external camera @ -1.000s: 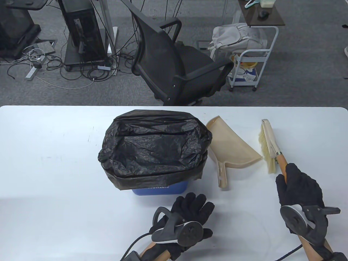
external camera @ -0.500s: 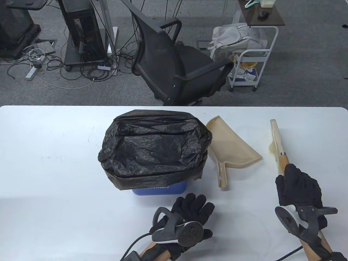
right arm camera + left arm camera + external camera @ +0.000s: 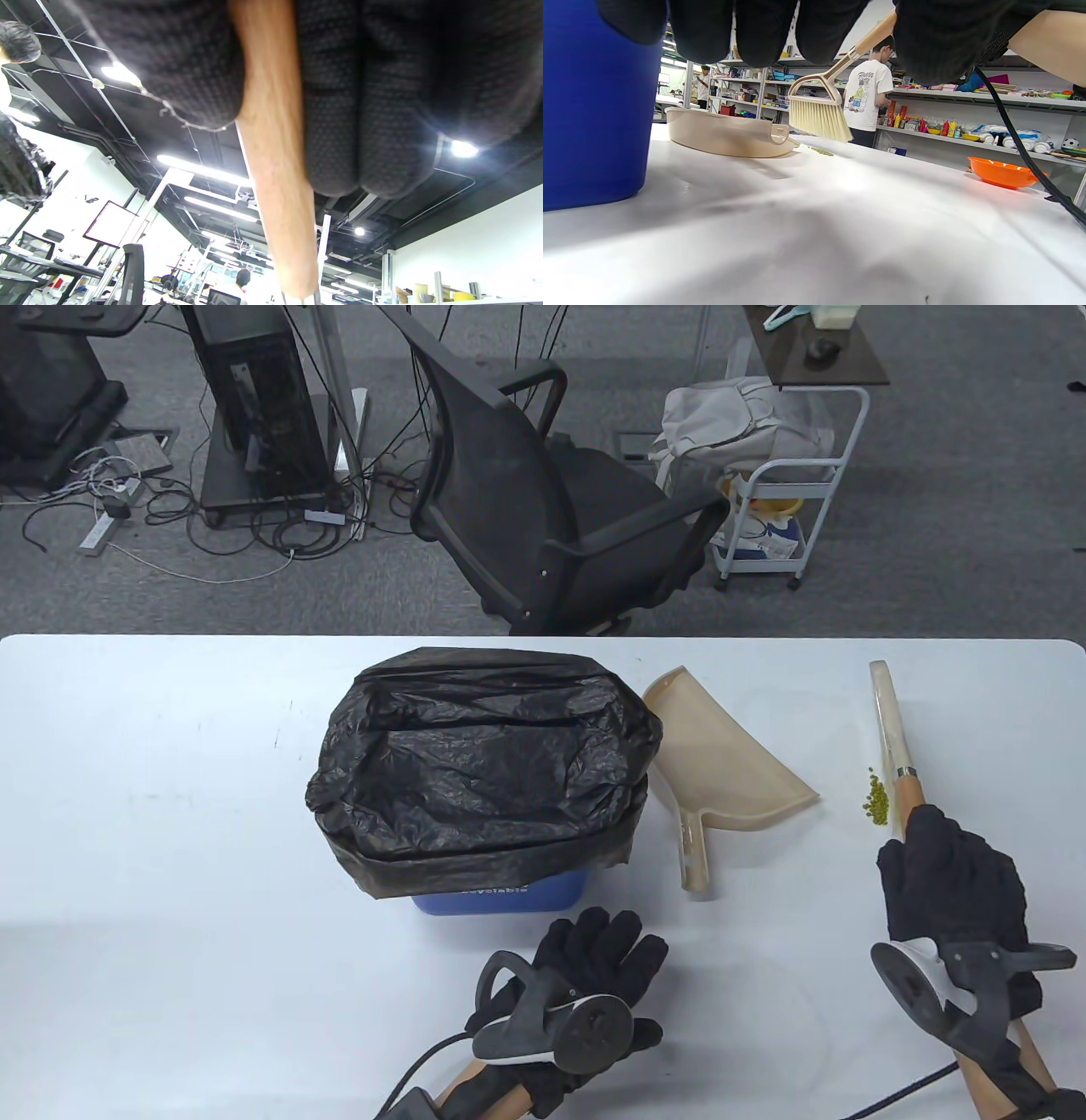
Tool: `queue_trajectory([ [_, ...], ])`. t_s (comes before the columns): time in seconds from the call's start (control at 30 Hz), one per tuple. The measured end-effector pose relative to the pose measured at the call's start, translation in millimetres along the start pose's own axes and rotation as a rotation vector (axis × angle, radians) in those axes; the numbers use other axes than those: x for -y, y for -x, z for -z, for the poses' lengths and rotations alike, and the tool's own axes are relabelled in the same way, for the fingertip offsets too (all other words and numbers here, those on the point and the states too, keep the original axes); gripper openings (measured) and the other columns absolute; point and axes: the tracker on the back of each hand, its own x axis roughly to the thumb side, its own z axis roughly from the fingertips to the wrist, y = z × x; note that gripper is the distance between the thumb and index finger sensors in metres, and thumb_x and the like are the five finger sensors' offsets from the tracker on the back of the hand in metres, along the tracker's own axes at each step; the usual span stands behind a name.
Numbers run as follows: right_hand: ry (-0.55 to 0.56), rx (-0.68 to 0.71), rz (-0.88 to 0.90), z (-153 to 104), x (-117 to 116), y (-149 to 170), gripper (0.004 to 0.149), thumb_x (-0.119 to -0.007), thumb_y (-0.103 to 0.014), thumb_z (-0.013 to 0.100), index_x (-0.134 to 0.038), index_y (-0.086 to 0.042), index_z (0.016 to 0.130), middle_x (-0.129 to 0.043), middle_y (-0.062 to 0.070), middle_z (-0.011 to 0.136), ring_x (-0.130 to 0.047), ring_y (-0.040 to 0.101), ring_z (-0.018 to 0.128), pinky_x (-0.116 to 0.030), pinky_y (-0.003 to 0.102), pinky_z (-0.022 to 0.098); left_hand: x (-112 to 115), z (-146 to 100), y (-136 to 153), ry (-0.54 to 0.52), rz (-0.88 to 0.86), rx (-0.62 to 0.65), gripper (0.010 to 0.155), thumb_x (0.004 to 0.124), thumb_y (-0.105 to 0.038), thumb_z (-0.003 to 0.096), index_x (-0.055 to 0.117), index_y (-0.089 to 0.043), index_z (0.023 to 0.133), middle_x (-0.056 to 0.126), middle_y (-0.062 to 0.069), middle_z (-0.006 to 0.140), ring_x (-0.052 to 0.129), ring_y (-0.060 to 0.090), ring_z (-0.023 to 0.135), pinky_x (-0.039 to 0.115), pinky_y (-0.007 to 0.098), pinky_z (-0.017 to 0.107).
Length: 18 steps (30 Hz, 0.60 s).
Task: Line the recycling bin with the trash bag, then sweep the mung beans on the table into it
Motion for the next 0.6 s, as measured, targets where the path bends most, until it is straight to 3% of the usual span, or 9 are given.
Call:
queue_trajectory([
  [0.3, -0.052, -0.024, -0.048, 8, -8, 19, 0.056, -0.089, -0.033, 0.043, -0.089, 0.006, 0.083, -0.106, 0.026, 0.06, -0.109, 0.044, 0.049, -0.09, 0.06, 0.038, -1, 10, -24, -0.03, -0.023, 0.046, 0.078, 0.082, -0.051, 0.0475, 0.064, -0.013, 0.113, 0.063, 0.024, 0.118, 0.063, 0.061, 0.104, 0.057, 0.076, 0.071],
  [0.6, -0.095, -0.077, -0.017, 3, -18, 34, 0.055, -0.089, -0.033, 0.043, -0.09, 0.005, 0.083, -0.106, 0.026, 0.06, -0.109, 0.044, 0.049, -0.089, 0.06, 0.038, -11, 56, -62, -0.003, -0.009, 0.048, 0.076, 0.084, -0.046, 0.0491, 0.063, -0.013, 0.114, 0.058, 0.025, 0.12, 0.059, 0.062, 0.105, 0.055, 0.075, 0.073],
])
